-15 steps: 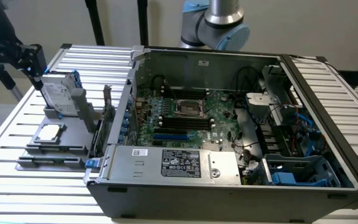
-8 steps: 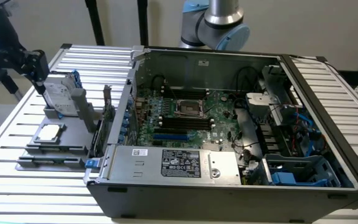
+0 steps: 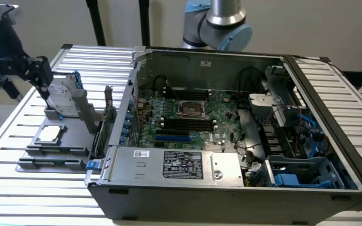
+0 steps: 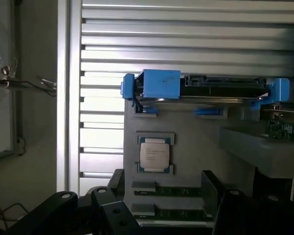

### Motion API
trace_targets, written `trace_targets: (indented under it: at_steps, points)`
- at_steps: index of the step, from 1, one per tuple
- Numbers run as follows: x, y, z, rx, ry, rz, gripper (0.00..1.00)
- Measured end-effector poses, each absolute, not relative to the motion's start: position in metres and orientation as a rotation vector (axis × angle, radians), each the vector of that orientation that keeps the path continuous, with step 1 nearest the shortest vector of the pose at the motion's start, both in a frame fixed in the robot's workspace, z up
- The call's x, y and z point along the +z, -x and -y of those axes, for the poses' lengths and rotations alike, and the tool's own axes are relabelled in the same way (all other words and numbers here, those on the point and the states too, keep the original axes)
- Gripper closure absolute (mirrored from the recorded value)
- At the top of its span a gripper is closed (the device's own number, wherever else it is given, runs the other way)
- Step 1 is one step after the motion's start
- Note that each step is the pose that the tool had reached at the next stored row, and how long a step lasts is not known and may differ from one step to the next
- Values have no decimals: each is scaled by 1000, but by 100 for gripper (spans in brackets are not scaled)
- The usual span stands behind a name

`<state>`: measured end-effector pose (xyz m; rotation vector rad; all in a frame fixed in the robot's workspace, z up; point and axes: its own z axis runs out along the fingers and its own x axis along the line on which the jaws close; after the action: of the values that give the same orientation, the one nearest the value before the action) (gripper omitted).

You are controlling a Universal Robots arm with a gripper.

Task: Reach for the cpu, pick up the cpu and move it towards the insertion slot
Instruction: 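Pick up the cpu and move it towards the insertion slot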

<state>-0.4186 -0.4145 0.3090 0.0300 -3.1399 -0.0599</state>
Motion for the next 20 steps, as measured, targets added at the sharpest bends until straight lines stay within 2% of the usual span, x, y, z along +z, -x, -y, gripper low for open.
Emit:
trace_targets:
  at_steps: [20]
  points:
    - [272,419,420,-60,-30,3140,27]
